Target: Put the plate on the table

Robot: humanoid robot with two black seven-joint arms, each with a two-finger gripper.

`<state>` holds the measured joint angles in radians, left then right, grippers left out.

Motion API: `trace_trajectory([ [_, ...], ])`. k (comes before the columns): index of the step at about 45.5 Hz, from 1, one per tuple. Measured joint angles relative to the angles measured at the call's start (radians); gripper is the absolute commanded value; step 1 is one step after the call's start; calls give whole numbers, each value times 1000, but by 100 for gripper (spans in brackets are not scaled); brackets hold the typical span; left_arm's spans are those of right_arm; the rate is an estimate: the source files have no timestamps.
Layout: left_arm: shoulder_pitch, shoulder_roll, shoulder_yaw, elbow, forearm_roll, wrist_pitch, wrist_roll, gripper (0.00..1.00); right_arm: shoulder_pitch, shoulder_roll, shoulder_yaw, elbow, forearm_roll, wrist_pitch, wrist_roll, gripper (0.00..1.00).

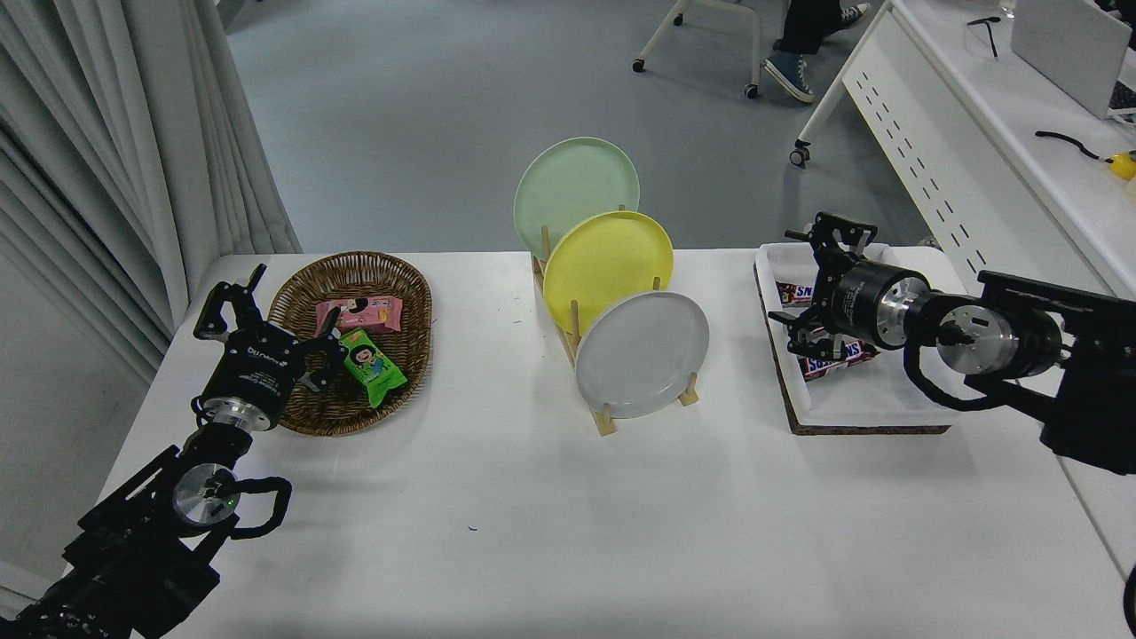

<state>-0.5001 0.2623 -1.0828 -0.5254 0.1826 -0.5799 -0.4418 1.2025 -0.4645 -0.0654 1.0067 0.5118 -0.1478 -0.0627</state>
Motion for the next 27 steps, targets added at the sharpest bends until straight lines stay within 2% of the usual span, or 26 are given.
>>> trace_trajectory([
  [27, 0, 0, 0, 0, 0, 0, 0, 100, 62, 197, 1, -89, 10, -55, -65, 100],
])
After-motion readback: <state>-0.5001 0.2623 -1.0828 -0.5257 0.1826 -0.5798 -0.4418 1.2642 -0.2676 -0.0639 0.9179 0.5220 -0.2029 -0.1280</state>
